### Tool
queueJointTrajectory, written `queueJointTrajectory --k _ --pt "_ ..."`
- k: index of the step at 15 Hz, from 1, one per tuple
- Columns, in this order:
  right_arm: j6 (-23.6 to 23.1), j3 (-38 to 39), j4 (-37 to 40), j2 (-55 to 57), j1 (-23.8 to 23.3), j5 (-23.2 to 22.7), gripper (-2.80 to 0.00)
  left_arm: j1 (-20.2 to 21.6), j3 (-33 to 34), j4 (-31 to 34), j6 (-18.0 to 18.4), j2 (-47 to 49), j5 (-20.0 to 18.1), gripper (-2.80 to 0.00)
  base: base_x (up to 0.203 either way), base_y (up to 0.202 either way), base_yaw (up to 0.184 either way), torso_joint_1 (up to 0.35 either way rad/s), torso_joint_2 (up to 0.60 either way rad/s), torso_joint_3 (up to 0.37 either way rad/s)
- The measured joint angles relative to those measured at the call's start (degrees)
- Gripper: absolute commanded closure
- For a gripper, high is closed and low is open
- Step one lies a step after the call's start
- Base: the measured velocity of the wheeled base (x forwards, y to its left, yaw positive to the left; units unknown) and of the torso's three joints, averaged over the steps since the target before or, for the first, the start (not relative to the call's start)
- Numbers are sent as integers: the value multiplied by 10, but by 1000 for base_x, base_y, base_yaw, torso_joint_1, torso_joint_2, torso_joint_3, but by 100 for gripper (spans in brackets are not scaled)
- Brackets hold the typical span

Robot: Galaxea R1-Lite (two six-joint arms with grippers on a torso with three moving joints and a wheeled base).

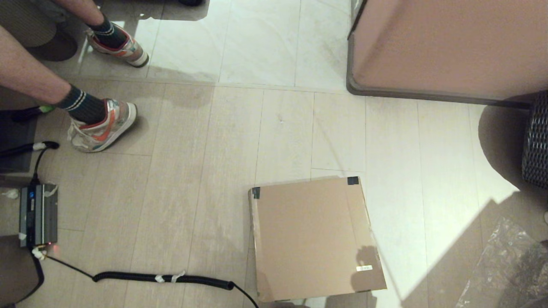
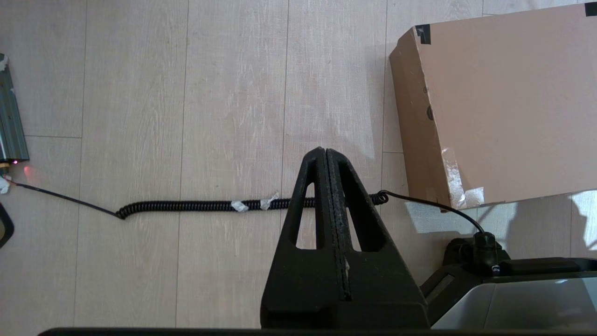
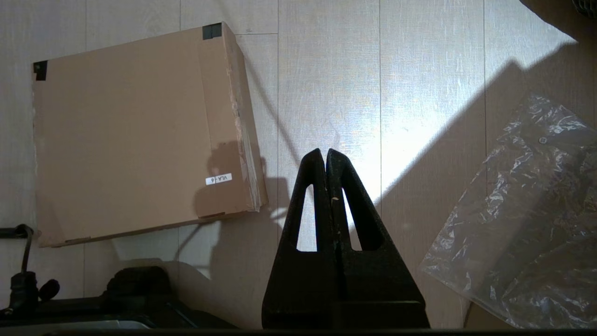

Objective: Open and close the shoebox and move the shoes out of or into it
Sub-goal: Open the shoe box

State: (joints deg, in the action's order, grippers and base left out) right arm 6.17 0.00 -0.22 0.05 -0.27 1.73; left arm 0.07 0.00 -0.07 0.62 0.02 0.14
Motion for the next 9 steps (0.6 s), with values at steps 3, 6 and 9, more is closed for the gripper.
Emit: queueJointTrajectory --k 3,6,9 --pt "0 0 -1 0 0 0 0 0 0 0 0 0 0 0 0 0 0 0 0 0" --pt "1 0 -1 0 0 0 0 0 0 0 0 0 0 0 0 0 0 0 0 0" --pt "-4 0 0 0 0 -1 0 0 0 0 1 0 0 0 0 0 0 0 0 0"
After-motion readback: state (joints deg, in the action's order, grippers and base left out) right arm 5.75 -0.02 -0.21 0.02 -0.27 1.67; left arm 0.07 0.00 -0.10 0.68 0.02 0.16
